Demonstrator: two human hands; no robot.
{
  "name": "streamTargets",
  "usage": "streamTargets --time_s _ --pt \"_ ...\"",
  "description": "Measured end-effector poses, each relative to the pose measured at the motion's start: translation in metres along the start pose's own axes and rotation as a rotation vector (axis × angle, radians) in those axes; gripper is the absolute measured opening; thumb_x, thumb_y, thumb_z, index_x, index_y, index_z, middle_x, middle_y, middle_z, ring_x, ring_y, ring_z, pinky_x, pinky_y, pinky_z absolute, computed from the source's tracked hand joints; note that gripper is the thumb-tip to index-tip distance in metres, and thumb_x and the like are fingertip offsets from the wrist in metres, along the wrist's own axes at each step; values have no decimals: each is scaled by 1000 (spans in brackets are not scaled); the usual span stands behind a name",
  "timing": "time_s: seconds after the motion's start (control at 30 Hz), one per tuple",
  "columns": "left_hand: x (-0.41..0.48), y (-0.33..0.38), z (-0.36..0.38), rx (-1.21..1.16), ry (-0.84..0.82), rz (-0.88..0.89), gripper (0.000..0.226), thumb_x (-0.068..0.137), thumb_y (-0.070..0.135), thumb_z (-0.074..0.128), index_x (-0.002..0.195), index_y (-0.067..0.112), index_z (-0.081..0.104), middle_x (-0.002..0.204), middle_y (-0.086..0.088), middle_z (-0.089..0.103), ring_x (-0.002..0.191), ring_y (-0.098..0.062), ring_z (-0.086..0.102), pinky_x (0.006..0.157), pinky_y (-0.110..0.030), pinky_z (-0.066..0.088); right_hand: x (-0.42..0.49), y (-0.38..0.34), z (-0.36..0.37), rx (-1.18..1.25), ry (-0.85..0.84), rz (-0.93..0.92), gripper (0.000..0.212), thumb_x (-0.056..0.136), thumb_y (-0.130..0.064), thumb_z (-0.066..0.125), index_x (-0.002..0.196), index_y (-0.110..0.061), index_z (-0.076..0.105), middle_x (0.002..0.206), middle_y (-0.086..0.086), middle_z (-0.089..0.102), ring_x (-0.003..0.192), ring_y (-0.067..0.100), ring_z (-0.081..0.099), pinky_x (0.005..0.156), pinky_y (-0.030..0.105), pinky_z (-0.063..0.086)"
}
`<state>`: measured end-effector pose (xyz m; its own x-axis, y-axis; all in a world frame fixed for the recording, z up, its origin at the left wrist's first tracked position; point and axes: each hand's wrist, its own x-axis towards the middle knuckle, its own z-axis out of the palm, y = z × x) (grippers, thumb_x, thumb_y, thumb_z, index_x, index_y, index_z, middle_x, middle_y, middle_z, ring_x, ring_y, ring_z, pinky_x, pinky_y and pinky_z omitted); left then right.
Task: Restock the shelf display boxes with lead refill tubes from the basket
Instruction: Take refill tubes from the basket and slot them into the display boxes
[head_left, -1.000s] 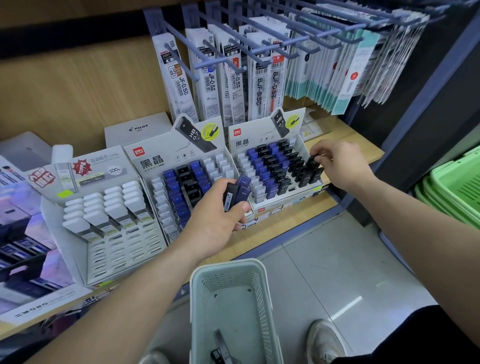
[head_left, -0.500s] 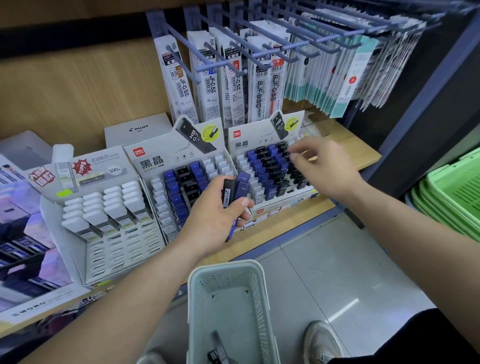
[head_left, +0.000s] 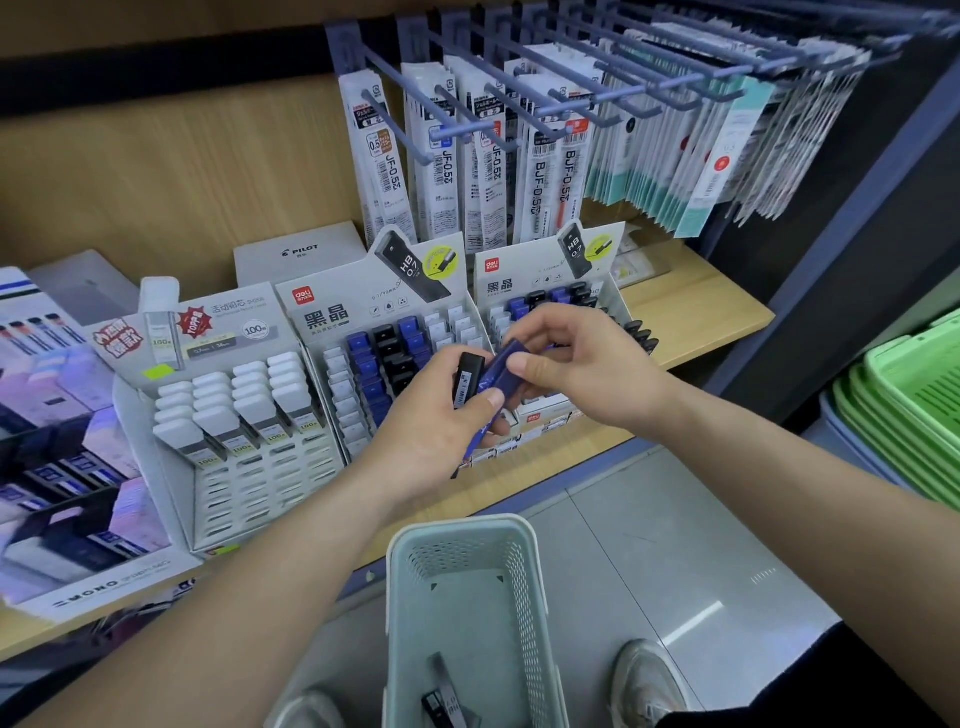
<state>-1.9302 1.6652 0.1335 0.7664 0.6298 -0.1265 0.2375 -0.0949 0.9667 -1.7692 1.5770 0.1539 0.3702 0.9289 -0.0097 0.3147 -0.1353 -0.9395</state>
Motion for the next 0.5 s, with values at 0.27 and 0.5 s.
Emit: streamTargets --time_s 0.27,0.5 --pt "4 -6 -16 9 109 10 19 101 8 55 111 24 55 88 1 75 57 -9 58 58 -31 46 6 7 -15 288 150 90 9 94 -2 64 100 -7 60 87 12 66 70 21 70 69 27 59" --pt "7 -4 -23 -40 285 18 16 99 12 59 104 27 59 81 2 70 53 -6 53 56 -28 47 4 6 -10 334 9 102 14 93 1 63 105 -8 63 85 22 63 72 27 69 71 35 58"
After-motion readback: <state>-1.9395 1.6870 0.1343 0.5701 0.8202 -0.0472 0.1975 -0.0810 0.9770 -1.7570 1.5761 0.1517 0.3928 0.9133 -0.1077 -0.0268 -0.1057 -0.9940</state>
